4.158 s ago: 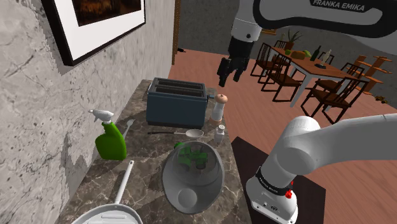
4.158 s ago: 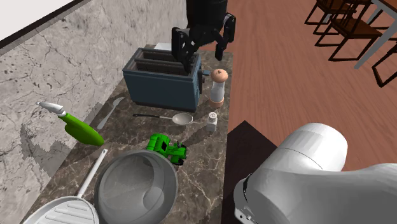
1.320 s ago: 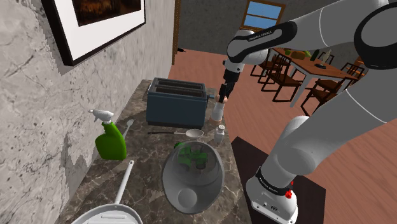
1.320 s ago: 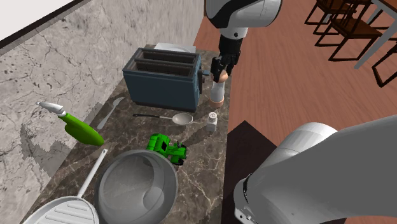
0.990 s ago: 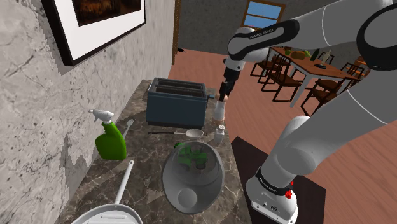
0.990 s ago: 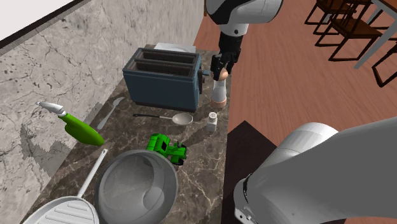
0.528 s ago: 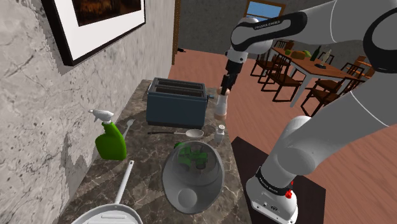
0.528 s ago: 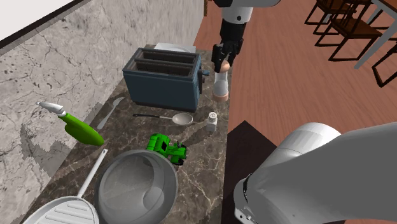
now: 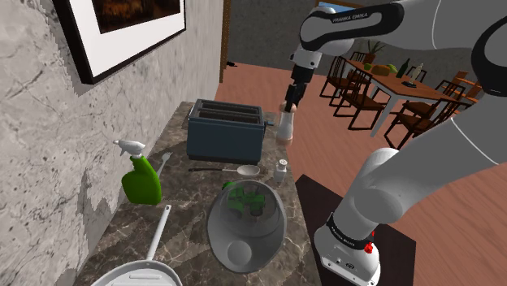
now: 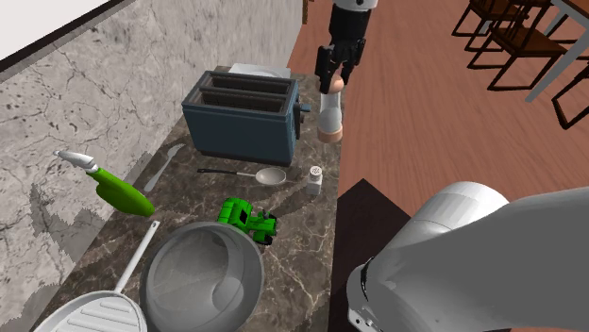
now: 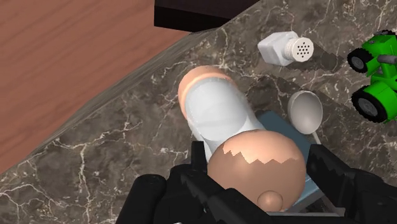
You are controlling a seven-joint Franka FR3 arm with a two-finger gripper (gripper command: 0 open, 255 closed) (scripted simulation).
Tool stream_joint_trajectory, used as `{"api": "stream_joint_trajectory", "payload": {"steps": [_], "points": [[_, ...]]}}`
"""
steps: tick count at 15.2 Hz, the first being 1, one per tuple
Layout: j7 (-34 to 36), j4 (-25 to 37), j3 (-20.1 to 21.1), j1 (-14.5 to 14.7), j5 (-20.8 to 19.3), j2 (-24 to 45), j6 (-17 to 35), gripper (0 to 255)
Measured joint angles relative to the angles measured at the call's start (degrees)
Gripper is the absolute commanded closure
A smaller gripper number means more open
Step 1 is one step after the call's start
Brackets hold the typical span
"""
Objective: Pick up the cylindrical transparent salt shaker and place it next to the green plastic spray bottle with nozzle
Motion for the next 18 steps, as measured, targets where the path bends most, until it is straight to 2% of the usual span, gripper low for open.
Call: {"api": "stream_joint_trajectory", "payload": {"steps": [18], "points": [[1.19,13.68,1.47,0.68,0.80,-0.04,-13.68,255]]}}
